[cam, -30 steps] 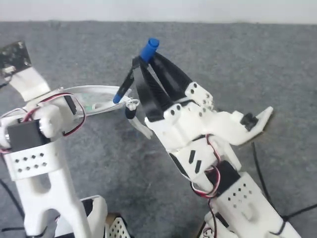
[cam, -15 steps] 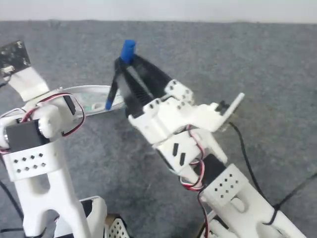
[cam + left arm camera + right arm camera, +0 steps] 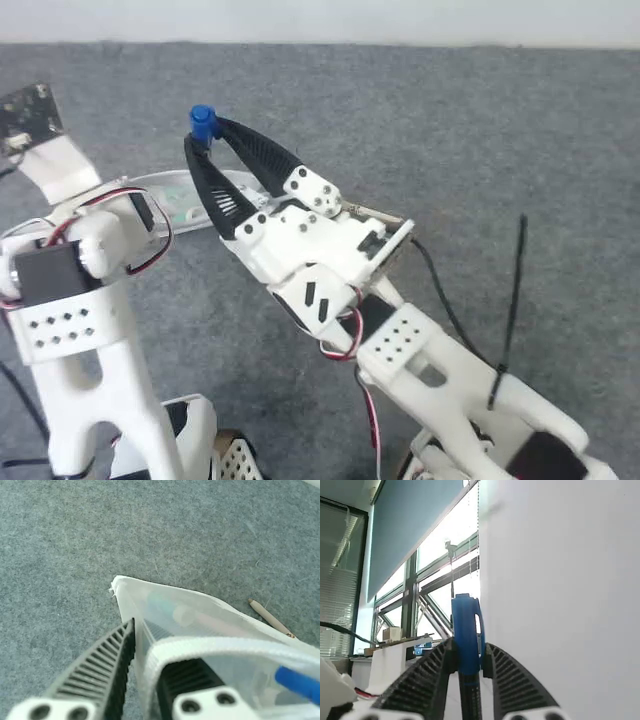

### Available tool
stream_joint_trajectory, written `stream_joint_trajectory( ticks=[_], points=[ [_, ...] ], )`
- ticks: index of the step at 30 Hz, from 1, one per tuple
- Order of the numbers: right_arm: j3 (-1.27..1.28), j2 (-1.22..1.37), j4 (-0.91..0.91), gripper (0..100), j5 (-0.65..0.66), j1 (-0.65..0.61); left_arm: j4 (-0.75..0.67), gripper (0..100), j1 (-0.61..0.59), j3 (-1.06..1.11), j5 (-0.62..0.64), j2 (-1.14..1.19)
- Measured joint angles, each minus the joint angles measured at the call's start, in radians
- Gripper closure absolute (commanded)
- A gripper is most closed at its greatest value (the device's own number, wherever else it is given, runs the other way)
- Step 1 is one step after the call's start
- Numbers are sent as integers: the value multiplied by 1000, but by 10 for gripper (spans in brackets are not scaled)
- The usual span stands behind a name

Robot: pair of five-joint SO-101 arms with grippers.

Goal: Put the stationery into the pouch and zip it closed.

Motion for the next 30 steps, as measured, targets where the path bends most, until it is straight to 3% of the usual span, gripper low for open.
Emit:
stream_joint_trajectory(
  ticks=[11,22,30],
  points=[
    [0,215,-86,993,3,-5,0,989,0,0,0,0],
    [89,216,-95,993,-35,-25,0,989,0,20,0,0],
    [106,18,232,993,-245,-20,0,988,0,20,0,0]
  ],
)
